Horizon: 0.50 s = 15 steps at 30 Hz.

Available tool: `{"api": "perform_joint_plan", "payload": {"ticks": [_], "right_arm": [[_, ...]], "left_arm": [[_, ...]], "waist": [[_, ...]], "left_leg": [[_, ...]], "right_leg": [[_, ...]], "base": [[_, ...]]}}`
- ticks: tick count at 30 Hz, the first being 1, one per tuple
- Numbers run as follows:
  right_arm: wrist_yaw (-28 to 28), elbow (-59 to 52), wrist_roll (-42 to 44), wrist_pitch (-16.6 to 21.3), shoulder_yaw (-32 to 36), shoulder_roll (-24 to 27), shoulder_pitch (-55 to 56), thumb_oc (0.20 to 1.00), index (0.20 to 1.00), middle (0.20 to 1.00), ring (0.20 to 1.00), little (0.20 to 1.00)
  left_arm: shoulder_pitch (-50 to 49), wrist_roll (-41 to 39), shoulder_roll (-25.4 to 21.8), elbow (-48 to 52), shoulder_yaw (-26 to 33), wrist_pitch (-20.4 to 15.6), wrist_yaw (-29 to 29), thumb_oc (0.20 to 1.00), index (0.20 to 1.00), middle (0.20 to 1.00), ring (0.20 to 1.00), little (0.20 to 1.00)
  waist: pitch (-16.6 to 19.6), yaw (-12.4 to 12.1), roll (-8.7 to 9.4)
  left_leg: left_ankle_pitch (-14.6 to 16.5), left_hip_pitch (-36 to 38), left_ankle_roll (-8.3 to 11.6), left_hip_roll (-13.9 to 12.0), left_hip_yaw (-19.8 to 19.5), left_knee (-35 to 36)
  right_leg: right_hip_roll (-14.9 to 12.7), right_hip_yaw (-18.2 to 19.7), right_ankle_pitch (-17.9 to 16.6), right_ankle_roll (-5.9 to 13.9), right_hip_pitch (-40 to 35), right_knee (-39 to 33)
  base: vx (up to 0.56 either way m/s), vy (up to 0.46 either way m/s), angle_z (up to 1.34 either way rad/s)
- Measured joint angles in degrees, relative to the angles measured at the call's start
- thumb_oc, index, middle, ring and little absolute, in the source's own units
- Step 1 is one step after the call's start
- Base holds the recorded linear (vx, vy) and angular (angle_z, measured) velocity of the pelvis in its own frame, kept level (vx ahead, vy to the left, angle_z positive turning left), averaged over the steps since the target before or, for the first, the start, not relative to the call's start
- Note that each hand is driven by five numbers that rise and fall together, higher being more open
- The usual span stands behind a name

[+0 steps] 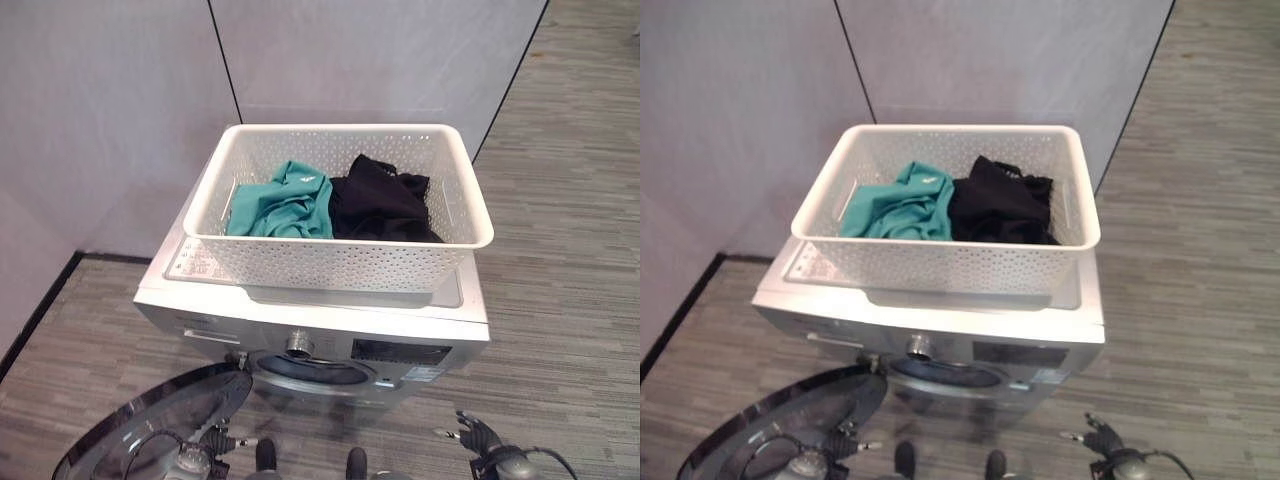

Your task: Grab the laundry basket,head to the washer,open it,put in the laundry and shut it.

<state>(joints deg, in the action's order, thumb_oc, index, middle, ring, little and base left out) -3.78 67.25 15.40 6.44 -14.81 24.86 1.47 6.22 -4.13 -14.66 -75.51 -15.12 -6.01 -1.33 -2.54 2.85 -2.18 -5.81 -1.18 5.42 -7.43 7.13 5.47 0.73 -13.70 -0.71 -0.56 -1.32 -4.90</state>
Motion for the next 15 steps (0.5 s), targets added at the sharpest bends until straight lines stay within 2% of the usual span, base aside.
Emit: {"api": "perform_joint_plan", "payload": {"ticks": [2, 3, 8, 12, 15], "right_arm": [[1.14, 5.34, -0.18, -0.42, 6.32, -1.12, -0.88, 1.0, 1.0, 1.0, 1.0, 1.0], [2.4, 5.14, -0.04, -0.44, 8.43, -1.02, -0.83, 1.0, 1.0, 1.0, 1.0, 1.0], [2.66, 2.81, 2.17, -0.4, 9.91, -0.3, 0.16, 1.0, 1.0, 1.0, 1.0, 1.0], [3.43, -5.52, 4.67, -0.1, 16.36, 4.05, 1.05, 1.0, 1.0, 1.0, 1.0, 1.0], [3.81, -10.5, 4.84, 0.66, 19.6, 12.27, 1.35, 1.0, 1.0, 1.0, 1.0, 1.0]], "left_arm": [[0.09, 0.11, -0.23, -0.68, 2.33, -0.03, -0.05, 1.0, 1.0, 1.0, 1.0, 1.0], [-0.23, 0.09, -0.75, -1.16, 2.69, 0.02, -0.02, 1.0, 1.0, 1.0, 1.0, 1.0], [-2.04, 0.06, -1.46, -2.1, 3.15, -0.06, -0.1, 1.0, 1.0, 1.0, 1.0, 1.0], [-3.67, -0.47, -1.37, -2.01, 4.56, -0.03, -0.15, 1.0, 1.0, 1.0, 1.0, 1.0], [-5.15, -0.81, -1.42, -2.09, 6.33, 0.04, -0.18, 1.0, 1.0, 1.0, 1.0, 1.0]], "waist": [[0.74, -0.17, 0.19], [1.3, -0.46, 1.1], [2.76, -0.38, 3.59], [2.83, -0.43, 4.1], [2.75, -0.56, 3.95]], "left_leg": [[2.07, 0.42, -0.52, 0.51, 0.51, 0.03], [2.53, 0.59, -1.24, 1.4, 1.5, -0.05], [3.51, 1.2, -2.77, 3.33, 1.9, -0.05], [3.66, 1.12, -3.06, 3.91, 1.9, -0.05], [3.66, 1.06, -3.07, 3.85, 1.85, -0.05]], "right_leg": [[-0.52, 0.61, -0.14, 1.17, -0.03, 0.01], [-1.11, 1.77, -0.44, 1.84, 0.25, 0.01], [-3.1, 2.54, -0.51, 2.67, -0.25, 0.0], [-3.63, 2.7, -0.55, 3.4, -0.14, -0.01], [-3.81, 2.66, -0.5, 3.56, -0.05, -0.02]], "base": [[0.02, 0.088, -0.08], [0.02, 0.065, -0.33], [0.0, 0.018, -0.06], [0.0, 0.0, 0.0], [0.0, 0.0, 0.0]]}}
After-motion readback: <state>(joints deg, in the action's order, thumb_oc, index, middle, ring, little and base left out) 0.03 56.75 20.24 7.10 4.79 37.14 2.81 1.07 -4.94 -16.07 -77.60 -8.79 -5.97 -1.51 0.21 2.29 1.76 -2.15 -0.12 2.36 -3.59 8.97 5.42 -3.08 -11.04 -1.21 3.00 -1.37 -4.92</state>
